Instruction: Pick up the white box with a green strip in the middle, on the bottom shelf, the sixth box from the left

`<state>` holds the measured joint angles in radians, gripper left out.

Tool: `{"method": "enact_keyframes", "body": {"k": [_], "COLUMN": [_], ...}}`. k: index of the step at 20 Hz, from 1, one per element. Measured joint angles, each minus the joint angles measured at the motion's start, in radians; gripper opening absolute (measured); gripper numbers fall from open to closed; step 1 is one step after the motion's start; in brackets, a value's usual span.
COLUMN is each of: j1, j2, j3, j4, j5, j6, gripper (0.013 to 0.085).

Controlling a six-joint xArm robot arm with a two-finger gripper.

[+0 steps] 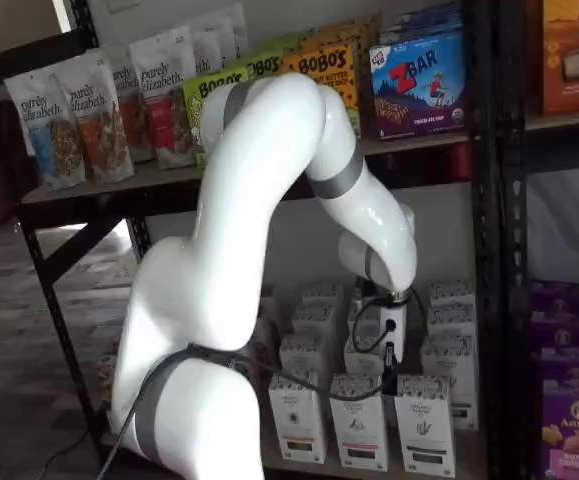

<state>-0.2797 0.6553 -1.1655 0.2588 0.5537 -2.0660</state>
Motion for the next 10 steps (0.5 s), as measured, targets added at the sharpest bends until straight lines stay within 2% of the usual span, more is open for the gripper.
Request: {"method": "enact_keyframes", "body": {"k": [1, 2, 3, 6, 10], "j1": [0.000, 0.000, 0.001, 0.002, 0.000], "j2": [0.004, 0.020, 0.036, 0.058, 0.087], "j3": [-0.009, -0.039, -0.062, -0.085, -0.115], "j4": [-0.025, -0.094, -0.131, -0.136, -0.111], "j5": [0.014, 0.052, 0.071, 0.073, 0.065], "j6": [0.023, 0.083, 0.114, 0.120, 0.098], "gripper": [0.0850, 0.0850, 0.0850, 0.0850, 0.0850]}}
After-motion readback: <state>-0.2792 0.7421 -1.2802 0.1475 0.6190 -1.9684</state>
